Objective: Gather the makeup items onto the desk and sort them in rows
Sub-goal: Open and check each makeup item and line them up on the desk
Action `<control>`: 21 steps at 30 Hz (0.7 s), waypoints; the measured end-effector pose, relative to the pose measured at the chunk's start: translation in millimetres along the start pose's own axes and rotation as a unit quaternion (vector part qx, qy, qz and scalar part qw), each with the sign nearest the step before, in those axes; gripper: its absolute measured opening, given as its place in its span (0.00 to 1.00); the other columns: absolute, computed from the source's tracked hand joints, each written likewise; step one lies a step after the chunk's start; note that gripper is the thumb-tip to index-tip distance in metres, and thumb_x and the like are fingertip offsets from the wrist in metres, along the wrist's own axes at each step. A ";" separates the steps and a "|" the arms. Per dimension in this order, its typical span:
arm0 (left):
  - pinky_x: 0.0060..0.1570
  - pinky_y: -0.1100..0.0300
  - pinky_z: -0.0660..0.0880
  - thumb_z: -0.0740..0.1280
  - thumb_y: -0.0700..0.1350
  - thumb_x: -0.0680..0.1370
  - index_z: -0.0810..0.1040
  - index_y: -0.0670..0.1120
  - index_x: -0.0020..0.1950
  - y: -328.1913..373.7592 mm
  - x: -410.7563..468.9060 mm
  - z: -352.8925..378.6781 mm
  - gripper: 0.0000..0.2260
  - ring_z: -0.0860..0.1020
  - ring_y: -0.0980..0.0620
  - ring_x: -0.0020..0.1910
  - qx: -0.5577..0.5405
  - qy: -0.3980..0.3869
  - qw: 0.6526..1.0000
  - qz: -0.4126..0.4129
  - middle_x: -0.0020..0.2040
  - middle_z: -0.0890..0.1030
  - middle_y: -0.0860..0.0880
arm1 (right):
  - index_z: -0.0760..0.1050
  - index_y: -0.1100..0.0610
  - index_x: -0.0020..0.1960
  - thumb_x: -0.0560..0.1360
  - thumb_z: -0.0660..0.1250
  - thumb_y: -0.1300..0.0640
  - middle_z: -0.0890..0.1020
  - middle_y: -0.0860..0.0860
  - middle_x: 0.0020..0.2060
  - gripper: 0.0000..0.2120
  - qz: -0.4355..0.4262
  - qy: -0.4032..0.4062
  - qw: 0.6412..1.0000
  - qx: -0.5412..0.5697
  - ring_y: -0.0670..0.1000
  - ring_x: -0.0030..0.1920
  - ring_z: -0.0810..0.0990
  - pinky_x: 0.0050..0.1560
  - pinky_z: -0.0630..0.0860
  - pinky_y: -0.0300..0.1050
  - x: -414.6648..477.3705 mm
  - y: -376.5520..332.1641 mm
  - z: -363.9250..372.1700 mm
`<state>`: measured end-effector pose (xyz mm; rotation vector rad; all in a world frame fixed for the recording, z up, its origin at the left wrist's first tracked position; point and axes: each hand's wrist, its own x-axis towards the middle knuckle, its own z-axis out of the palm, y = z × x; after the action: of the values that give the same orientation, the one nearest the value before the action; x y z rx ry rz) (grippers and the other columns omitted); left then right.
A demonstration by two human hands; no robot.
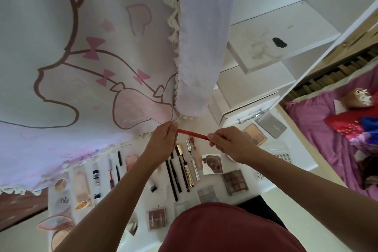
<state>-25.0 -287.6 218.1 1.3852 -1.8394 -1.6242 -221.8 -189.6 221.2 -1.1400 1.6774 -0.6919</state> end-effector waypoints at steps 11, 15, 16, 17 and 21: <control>0.27 0.62 0.62 0.54 0.45 0.84 0.67 0.45 0.38 0.9 -5.6 2.7 0.15 0.62 0.57 0.24 -0.035 0.008 0.999 0.000 0.27 0.65 0.52 | 0.80 0.55 0.45 0.80 0.65 0.53 0.82 0.51 0.34 0.09 -0.032 0.018 0.999 -0.007 0.47 0.31 0.77 0.36 0.75 0.37 -4.9 -1.1 -1.5; 0.28 0.61 0.64 0.54 0.46 0.84 0.68 0.44 0.39 1.8 -4.8 1.7 0.15 0.64 0.56 0.25 -0.005 0.004 1.000 0.019 0.29 0.67 0.51 | 0.81 0.63 0.48 0.82 0.60 0.55 0.77 0.50 0.30 0.15 0.023 -0.048 0.996 0.065 0.46 0.28 0.72 0.29 0.69 0.32 -6.0 -9.8 -3.8; 0.28 0.60 0.65 0.54 0.46 0.84 0.69 0.44 0.40 1.7 -4.3 1.6 0.15 0.65 0.55 0.26 0.003 0.004 1.000 0.023 0.29 0.67 0.50 | 0.81 0.63 0.49 0.82 0.60 0.56 0.76 0.50 0.30 0.14 0.029 -0.061 0.996 0.062 0.46 0.29 0.71 0.29 0.68 0.32 -5.9 -11.6 -4.1; 0.28 0.60 0.65 0.54 0.46 0.84 0.69 0.44 0.40 1.3 -4.0 1.5 0.15 0.66 0.55 0.26 0.014 0.003 1.000 0.027 0.29 0.68 0.50 | 0.81 0.62 0.49 0.83 0.60 0.57 0.75 0.50 0.30 0.13 0.033 -0.074 0.995 0.058 0.46 0.29 0.71 0.28 0.67 0.32 -5.3 -12.6 -4.1; 0.28 0.60 0.66 0.55 0.47 0.84 0.69 0.43 0.40 0.8 -3.2 1.2 0.15 0.66 0.55 0.26 0.039 -0.012 0.999 0.030 0.29 0.69 0.51 | 0.80 0.58 0.51 0.83 0.58 0.56 0.71 0.49 0.31 0.13 0.033 -0.107 0.993 0.026 0.43 0.28 0.67 0.29 0.66 0.33 -4.7 -17.2 1.5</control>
<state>-24.8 -284.4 219.6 1.3350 -1.9584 -1.5616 -213.5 -192.1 236.9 -1.0761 1.5009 -0.5491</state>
